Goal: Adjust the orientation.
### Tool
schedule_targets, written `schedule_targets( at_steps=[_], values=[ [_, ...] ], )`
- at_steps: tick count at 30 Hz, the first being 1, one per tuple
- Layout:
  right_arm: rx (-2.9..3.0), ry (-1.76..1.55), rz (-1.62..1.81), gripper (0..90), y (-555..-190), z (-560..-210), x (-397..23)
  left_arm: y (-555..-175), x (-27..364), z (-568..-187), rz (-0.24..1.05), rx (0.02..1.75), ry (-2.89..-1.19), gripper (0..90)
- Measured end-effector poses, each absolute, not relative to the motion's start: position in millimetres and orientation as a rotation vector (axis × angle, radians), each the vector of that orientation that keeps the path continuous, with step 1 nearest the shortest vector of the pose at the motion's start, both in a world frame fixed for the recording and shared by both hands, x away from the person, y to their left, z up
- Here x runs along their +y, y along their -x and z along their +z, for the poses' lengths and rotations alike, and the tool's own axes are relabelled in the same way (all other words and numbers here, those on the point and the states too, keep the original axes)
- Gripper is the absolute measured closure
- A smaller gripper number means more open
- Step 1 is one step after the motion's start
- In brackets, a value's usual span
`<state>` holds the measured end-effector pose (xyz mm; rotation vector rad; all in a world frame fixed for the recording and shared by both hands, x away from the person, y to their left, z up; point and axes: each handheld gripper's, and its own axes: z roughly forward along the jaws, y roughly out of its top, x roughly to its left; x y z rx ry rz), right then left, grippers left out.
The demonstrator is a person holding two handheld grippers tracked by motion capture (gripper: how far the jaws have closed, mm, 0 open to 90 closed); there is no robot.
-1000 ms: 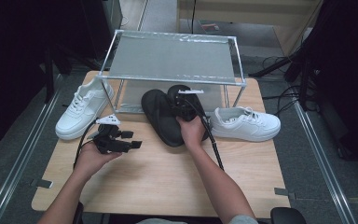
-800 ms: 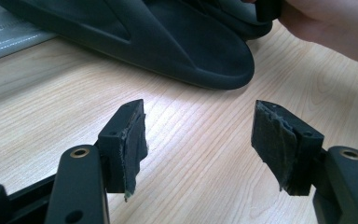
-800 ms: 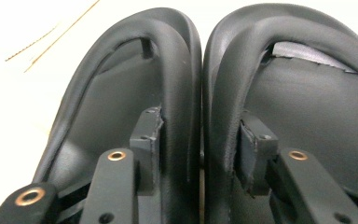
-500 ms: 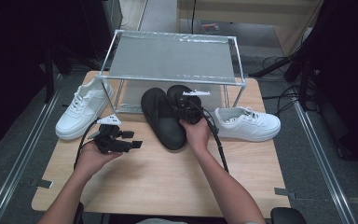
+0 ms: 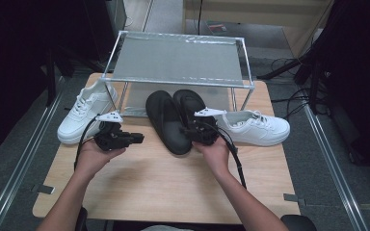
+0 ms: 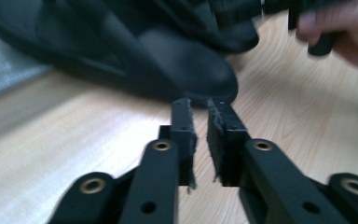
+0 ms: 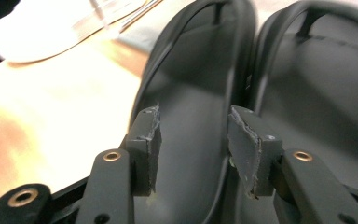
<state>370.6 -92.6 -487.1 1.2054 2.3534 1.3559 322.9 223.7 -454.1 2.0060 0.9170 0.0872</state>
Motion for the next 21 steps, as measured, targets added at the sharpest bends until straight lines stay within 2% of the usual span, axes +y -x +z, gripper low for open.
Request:
schedule_targets(
  at_steps=[4,11,21],
  values=[
    [2.393,-1.172,1.349,55.1,-357,-492,-100,-333,224,-449,0.07,0.909,-2.029,89.1],
    [2.446,-1.142,1.34,57.1,-337,-507,-106,-364,227,-444,0.052,0.924,-2.055,89.8],
    [2.454,-1.167,1.364,66.9,-332,-514,-113,-398,213,-422,0.056,0.873,-2.086,90.0]
  ],
)
